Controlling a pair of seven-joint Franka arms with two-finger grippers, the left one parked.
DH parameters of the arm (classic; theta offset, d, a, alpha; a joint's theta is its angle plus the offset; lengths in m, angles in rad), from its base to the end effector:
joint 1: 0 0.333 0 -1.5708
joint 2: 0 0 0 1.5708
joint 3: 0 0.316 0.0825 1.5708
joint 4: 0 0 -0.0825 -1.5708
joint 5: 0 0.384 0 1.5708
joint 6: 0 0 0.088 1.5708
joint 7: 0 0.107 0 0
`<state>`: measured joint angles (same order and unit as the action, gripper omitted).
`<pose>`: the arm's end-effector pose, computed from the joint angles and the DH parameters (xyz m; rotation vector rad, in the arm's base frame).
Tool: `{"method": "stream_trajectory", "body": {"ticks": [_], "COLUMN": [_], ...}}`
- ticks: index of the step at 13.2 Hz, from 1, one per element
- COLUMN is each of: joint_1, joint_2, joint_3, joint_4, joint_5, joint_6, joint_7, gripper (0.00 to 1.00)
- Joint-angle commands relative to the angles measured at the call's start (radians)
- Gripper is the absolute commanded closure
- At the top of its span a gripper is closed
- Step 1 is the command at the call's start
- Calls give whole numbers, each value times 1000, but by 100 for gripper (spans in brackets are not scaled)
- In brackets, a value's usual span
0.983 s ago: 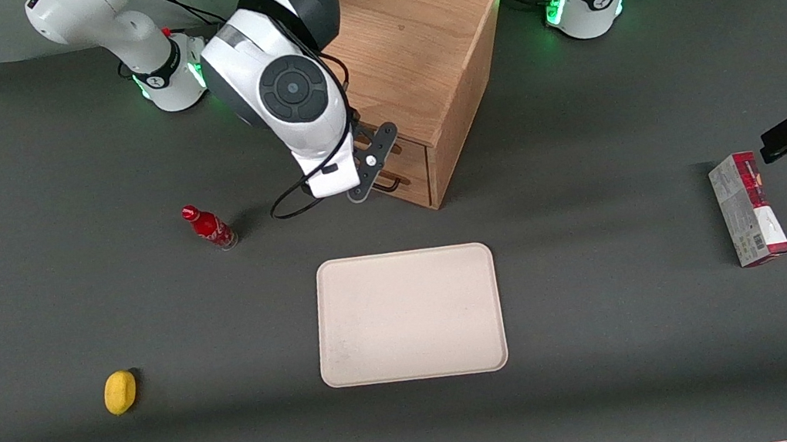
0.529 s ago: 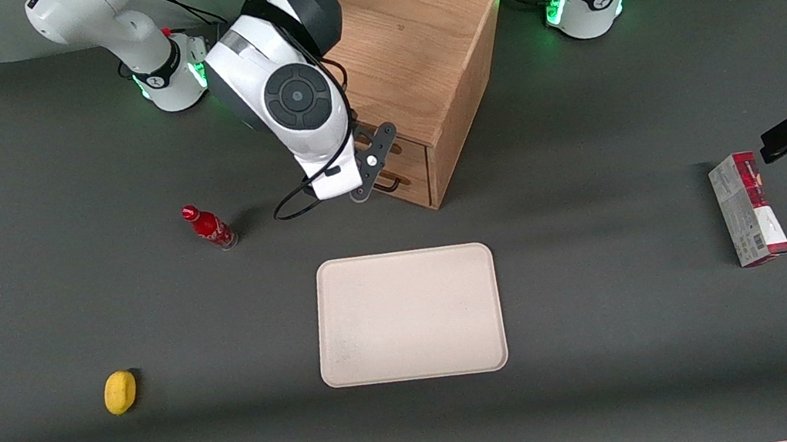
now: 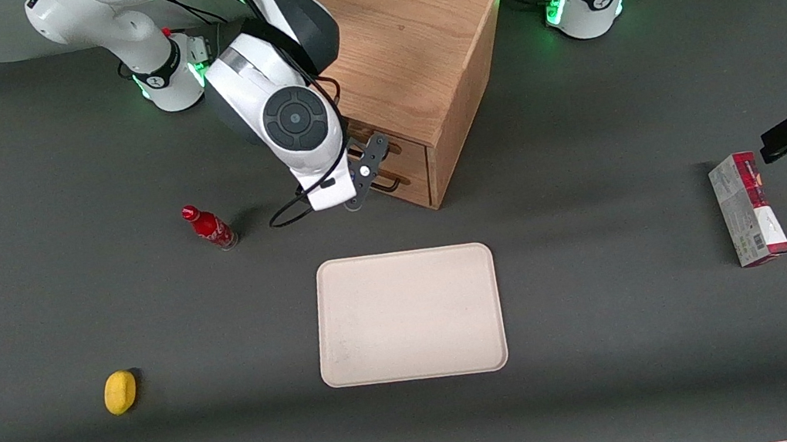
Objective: Open upper drawer
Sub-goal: 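Pull the upper drawer outward from the cabinet with the right gripper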
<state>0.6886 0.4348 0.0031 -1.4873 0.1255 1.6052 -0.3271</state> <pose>0.4905 0.4228 0.4019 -2.6663 -1.4468 0.5114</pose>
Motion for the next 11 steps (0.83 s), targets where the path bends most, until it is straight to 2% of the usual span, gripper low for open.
{"method": "stream_trajectory", "body": {"ticks": [1, 11], "joint_1": [-4, -161], "joint_2": [-4, 62], "joint_3": [-3, -3], "joint_4": [-16, 54], "joint_5": [10, 5], "joint_6": [27, 122], "joint_7": [-30, -75], "gripper": [0, 0]}}
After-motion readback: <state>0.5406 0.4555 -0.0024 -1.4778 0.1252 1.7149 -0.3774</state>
